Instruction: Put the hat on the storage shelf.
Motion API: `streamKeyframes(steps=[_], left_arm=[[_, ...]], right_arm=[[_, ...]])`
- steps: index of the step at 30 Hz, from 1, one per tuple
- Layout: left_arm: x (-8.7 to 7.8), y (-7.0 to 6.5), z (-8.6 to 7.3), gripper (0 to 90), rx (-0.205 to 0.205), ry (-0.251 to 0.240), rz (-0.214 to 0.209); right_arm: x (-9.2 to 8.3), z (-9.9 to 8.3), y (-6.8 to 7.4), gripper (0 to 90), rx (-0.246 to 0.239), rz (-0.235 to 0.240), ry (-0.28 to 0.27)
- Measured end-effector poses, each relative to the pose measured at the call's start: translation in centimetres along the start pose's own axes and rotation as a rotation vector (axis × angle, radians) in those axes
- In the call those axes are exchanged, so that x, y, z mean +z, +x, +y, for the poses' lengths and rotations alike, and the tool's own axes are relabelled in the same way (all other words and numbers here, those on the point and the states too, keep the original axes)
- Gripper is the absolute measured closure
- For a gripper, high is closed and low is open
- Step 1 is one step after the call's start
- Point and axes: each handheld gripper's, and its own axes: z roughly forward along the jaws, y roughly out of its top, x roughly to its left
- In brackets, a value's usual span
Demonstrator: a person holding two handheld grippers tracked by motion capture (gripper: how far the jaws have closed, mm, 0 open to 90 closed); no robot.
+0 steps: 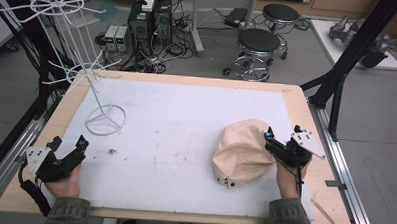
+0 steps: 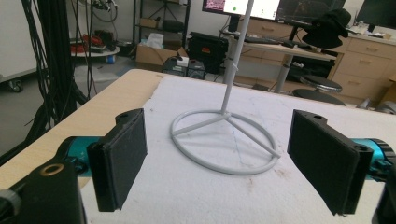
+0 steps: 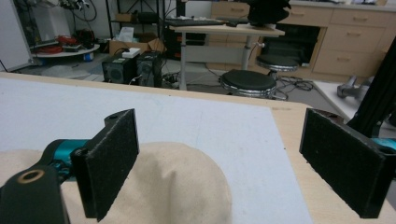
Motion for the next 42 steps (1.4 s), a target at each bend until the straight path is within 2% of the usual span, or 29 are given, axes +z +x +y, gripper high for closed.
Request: streamKeyframes(steps=[6, 9, 12, 13, 14, 15, 16, 21, 22, 24, 25, 27, 29, 31, 32, 36, 42], left_arm=[[0.0, 0.0, 0.0, 20.2, 0.001, 0.0, -0.001], [-0.1, 0.0, 0.0, 20.2, -0.001, -0.002, -0.001], [-0.1, 0.0, 0.0, 20.1, 0.0, -0.002, 0.0], [0.0, 0.0, 0.0, 20.1, 0.0, -0.001, 0.0], [0.0, 0.0, 0.0, 20.2, 0.002, 0.0, 0.0], [0.0, 0.0, 0.0, 20.2, 0.002, 0.0, 0.0], [0.0, 0.0, 0.0, 20.2, 0.001, 0.0, -0.002], [0.0, 0.0, 0.0, 20.1, 0.001, -0.002, -0.003], [0.0, 0.0, 0.0, 20.2, 0.0, -0.002, -0.002], [0.0, 0.0, 0.0, 20.1, -0.001, -0.002, -0.002], [0.0, 0.1, 0.0, 20.2, -0.001, -0.001, -0.003], [0.0, 0.1, 0.0, 20.1, -0.003, -0.002, -0.002], [0.0, 0.1, 0.0, 20.2, -0.006, -0.003, -0.002], [-0.1, 0.1, 0.0, 20.1, -0.006, -0.003, -0.002], [0.0, 0.1, 0.0, 20.1, -0.007, -0.004, -0.002], [0.0, 0.1, 0.0, 20.1, -0.008, -0.002, -0.002], [0.0, 0.1, 0.0, 20.1, -0.009, -0.003, -0.002]], right_arm=[[1.2, 0.2, 0.6, 11.0, -0.003, 0.021, 0.054], [1.9, 0.0, 1.0, 11.0, -0.002, 0.041, 0.109], [2.2, -0.2, 1.3, 11.0, -0.018, 0.041, 0.141], [2.5, -0.4, 1.5, 10.9, -0.024, 0.038, 0.17], [2.5, -0.4, 1.5, 10.9, -0.024, 0.038, 0.17], [2.8, -0.6, 1.6, 10.9, -0.029, 0.036, 0.198], [2.8, -0.6, 1.6, 10.9, -0.029, 0.036, 0.198], [3.3, -1.1, 1.9, 10.9, -0.03, 0.017, 0.263], [3.5, -1.3, 1.9, 11.0, -0.028, 0.006, 0.292], [3.6, -1.4, 1.9, 11.0, -0.032, 0.006, 0.305], [3.7, -1.6, 1.9, 11.0, -0.025, -0.008, 0.34], [3.8, -1.7, 1.9, 11.0, -0.02, -0.013, 0.351], [4.0, -2.0, 1.9, 11.0, -0.017, -0.037, 0.402], [4.1, -2.1, 1.9, 11.2, -0.02, -0.042, 0.416], [4.2, -2.3, 2.0, 11.5, -0.022, -0.051, 0.44], [4.4, -2.5, 2.1, 14.6, -0.049, -0.066, 0.458], [4.6, -2.7, 1.8, 15.2, -0.042, -0.081, 0.485]])
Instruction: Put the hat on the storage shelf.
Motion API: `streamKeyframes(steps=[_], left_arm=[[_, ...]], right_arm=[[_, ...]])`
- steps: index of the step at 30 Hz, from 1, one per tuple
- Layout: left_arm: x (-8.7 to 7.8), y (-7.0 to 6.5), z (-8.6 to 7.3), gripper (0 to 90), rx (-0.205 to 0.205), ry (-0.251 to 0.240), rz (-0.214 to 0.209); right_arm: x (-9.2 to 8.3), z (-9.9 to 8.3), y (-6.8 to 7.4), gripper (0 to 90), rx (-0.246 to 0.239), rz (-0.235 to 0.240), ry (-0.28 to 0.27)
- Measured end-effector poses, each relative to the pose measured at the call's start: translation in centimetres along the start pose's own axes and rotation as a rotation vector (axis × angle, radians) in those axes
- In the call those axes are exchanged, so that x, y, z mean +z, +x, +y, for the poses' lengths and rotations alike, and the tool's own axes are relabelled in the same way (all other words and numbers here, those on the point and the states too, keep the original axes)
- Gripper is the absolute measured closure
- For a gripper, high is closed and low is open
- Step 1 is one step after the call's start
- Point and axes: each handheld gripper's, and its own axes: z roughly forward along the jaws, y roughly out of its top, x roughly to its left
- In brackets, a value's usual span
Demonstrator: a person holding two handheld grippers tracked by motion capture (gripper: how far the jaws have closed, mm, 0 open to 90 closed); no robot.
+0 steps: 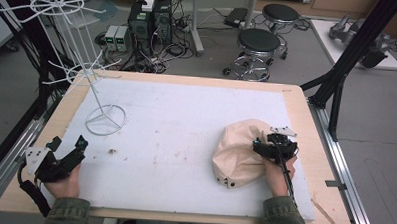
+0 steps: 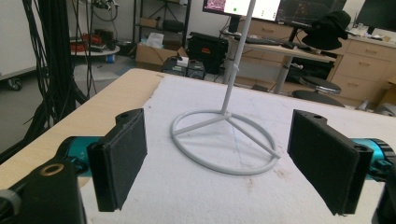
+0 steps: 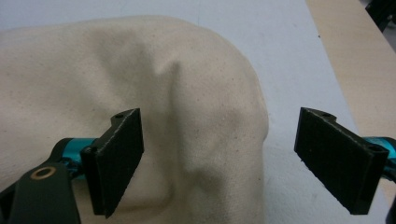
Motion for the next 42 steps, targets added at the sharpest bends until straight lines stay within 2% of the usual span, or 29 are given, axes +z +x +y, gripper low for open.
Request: streamKeyframes(steps=[6, 9, 12, 14, 16, 18, 19, 20, 24, 26, 27, 29, 30, 34, 42], left_arm=[[0.0, 0.0, 0.0, 20.2, -0.003, 0.0, 0.001], [0.0, 0.1, 0.0, 20.2, -0.005, 0.001, -0.001], [0.0, 0.1, 0.0, 20.2, -0.009, 0.001, -0.001], [0.0, 0.1, 0.0, 20.2, -0.012, 0.0, -0.001], [0.0, 0.1, 0.0, 20.2, -0.016, 0.0, -0.001], [0.0, 0.1, 0.0, 20.2, -0.018, 0.0, 0.0], [0.0, 0.1, 0.0, 20.2, -0.018, 0.0, -0.001], [0.0, 0.1, 0.0, 20.2, -0.019, 0.0, -0.002], [0.0, 0.1, 0.0, 20.2, -0.02, -0.001, -0.001], [0.0, 0.2, 0.0, 20.2, -0.021, 0.0, -0.001], [0.0, 0.2, 0.0, 20.2, -0.023, 0.001, -0.001], [0.0, 0.2, 0.0, 20.2, -0.025, 0.0, -0.002], [0.0, 0.2, 0.0, 20.2, -0.026, -0.001, 0.0], [0.0, 0.3, 0.0, 20.2, -0.03, -0.003, -0.002], [0.0, 0.3, 0.0, 20.2, -0.033, -0.005, -0.001]], right_arm=[[0.4, -0.3, 0.0, 16.9, 0.0, -0.002, 0.023], [0.3, -0.2, 0.0, 29.2, -0.021, 0.02, 0.025], [0.2, -0.2, 0.4, 34.8, -0.036, 0.016, 0.032], [0.2, -0.2, 0.4, 37.4, -0.026, 0.017, 0.041], [0.3, -0.2, 0.4, 41.3, -0.028, 0.002, 0.044], [0.2, -0.2, 0.7, 51.6, -0.065, -0.041, 0.057], [0.1, -0.1, 0.7, 55.5, -0.064, -0.048, 0.056], [0.1, -0.1, 0.7, 55.5, -0.064, -0.048, 0.056], [-0.2, 0.1, -0.3, 64.0, 0.004, -0.016, 0.045], [-0.5, 0.2, -0.7, 70.2, 0.018, -0.006, 0.012], [-0.5, 0.2, -0.7, 70.2, 0.018, -0.006, 0.012], [-0.7, 0.3, -1.3, 74.5, 0.062, 0.036, -0.018], [-0.8, 0.3, -1.9, 76.6, 0.105, 0.087, -0.035], [-0.8, 0.2, -2.0, 77.1, 0.116, 0.108, -0.045], [-1.0, 0.2, -2.0, 78.6, 0.127, 0.119, -0.054]])
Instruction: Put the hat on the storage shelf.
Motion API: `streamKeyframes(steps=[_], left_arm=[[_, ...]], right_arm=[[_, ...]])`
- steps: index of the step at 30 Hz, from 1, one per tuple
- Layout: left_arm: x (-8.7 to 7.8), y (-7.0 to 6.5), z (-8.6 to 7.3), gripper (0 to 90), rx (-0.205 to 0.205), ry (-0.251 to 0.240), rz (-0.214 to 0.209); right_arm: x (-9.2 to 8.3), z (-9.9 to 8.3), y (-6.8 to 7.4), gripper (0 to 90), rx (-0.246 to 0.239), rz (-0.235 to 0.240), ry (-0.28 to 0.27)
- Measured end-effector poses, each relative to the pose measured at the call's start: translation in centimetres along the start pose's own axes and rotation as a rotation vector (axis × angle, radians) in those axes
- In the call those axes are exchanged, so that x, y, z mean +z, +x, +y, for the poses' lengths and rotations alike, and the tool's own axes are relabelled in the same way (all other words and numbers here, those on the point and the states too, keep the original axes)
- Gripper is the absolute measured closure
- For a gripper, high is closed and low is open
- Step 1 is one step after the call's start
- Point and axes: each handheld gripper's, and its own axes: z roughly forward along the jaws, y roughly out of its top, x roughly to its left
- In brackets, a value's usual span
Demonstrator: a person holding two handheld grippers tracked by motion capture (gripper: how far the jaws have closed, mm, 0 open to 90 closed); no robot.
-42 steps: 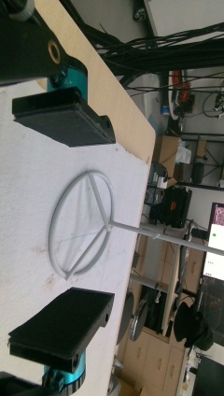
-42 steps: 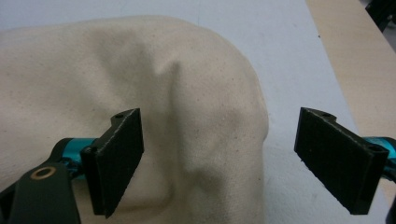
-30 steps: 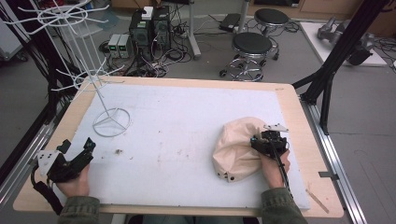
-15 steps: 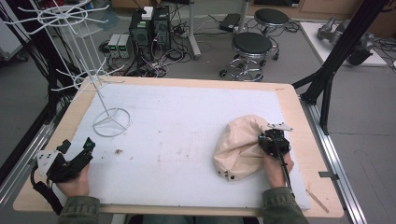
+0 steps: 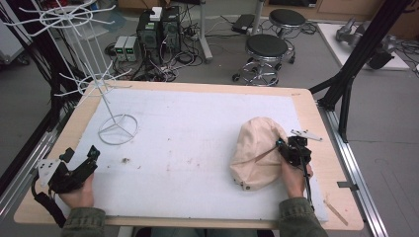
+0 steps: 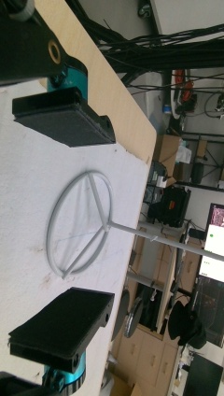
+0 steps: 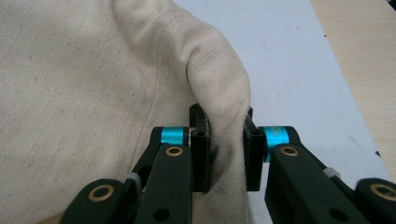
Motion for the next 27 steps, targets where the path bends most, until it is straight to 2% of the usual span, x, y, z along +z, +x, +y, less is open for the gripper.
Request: streamKeyframes(steps=[3, 7, 13, 18, 20, 23, 27], left_arm=[[0.0, 0.0, 0.0, 20.2, 0.001, 0.0, -0.001], [0.0, 0.0, 0.0, 20.2, 0.0, 0.001, -0.001], [0.0, 0.0, 0.0, 20.2, -0.003, -0.001, 0.0], [0.1, 0.0, -0.1, 20.2, -0.003, 0.004, -0.008], [0.2, -0.1, -0.1, 20.2, -0.004, 0.004, -0.011], [0.2, 0.0, -0.1, 20.2, -0.006, 0.005, -0.011], [0.2, 0.1, 0.0, 20.2, -0.012, 0.003, -0.008]], right_arm=[[0.0, 0.0, -0.1, 78.6, 0.01, 0.005, 0.004], [-0.3, 0.1, -0.4, 78.5, 0.021, 0.015, -0.017], [-0.9, 0.5, -0.6, 78.5, 0.055, 0.068, -0.041], [-2.4, 1.4, 0.0, 78.3, 0.092, 0.135, -0.121], [-3.2, 1.9, 0.3, 78.2, 0.086, 0.159, -0.172], [-4.3, 2.5, 0.8, 78.2, 0.07, 0.234, -0.257], [-5.3, 3.5, 1.7, 78.1, 0.054, 0.333, -0.316]])
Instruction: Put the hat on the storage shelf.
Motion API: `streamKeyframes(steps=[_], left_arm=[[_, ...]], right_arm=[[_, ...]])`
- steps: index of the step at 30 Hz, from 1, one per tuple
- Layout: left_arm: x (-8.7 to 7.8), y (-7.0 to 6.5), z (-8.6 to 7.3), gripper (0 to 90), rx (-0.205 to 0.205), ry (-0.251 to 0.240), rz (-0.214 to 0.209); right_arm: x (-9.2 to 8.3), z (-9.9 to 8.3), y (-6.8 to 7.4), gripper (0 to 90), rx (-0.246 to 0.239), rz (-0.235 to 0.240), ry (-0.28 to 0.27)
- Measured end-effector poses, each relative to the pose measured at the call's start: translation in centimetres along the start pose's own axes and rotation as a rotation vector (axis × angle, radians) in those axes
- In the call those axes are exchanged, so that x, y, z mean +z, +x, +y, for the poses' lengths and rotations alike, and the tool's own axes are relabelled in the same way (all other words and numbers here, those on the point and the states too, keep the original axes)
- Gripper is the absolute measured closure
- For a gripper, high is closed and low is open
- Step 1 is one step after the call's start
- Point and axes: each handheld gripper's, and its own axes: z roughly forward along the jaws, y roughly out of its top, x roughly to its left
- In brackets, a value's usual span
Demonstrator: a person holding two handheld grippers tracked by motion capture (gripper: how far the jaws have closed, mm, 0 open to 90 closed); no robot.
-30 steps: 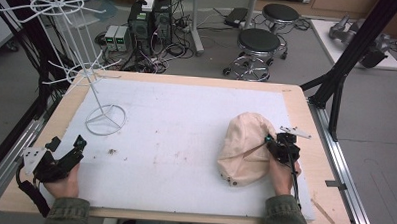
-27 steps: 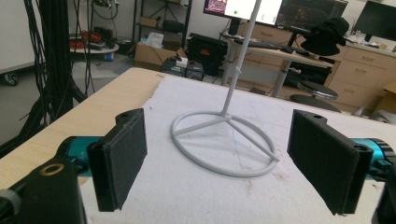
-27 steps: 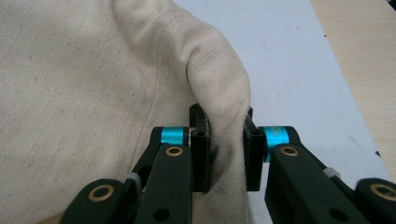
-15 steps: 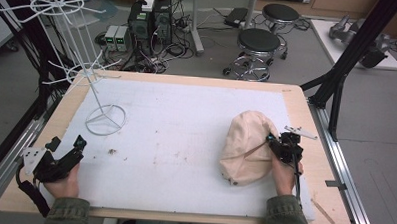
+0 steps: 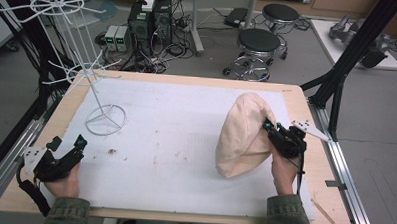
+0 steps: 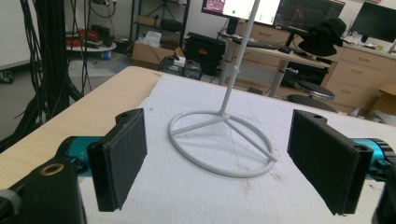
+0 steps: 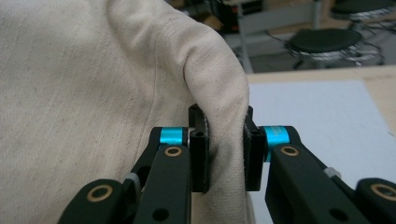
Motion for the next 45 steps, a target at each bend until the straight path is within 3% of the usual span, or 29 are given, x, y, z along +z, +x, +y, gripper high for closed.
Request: streamKeyframes(steps=[6, 10, 13, 21, 24, 31, 34, 36, 39, 45], left_arm=[[0.0, 0.1, 0.0, 20.2, -0.006, 0.0, 0.003], [0.0, 0.2, 0.1, 20.2, -0.018, -0.007, 0.002], [0.0, 0.2, 0.1, 20.2, -0.022, -0.008, -0.005], [0.3, -0.1, 0.0, 20.2, -0.016, -0.003, -0.021], [0.4, -0.2, -0.1, 20.2, -0.015, 0.004, -0.034], [0.9, -0.6, -0.3, 20.2, -0.016, 0.013, -0.065], [1.1, -0.7, -0.3, 20.2, -0.018, 0.01, -0.067], [1.3, -0.8, -0.3, 20.2, -0.022, 0.012, -0.071], [1.3, -1.0, -0.2, 20.2, -0.007, 0.001, -0.074], [1.3, -1.4, 0.0, 20.2, 0.009, -0.01, -0.089]], right_arm=[[-0.1, 2.5, 1.9, 78.1, -0.006, 0.184, -0.11], [0.3, 4.7, 3.3, 77.9, -0.081, 0.29, -0.116], [0.5, 6.4, 4.8, 77.8, -0.129, 0.321, -0.135], [1.3, 10.6, 8.5, 77.8, -0.158, 0.462, -0.18], [2.1, 11.6, 9.9, 77.7, -0.171, 0.49, -0.186], [4.7, 13.4, 12.3, 77.7, -0.166, 0.556, -0.194], [5.8, 14.2, 13.3, 77.4, -0.141, 0.646, -0.201], [6.2, 14.7, 13.9, 77.4, -0.128, 0.681, -0.217], [7.0, 15.6, 14.9, 77.4, -0.125, 0.699, -0.224], [8.7, 17.9, 17.4, 77.4, -0.17, 0.708, -0.222]])
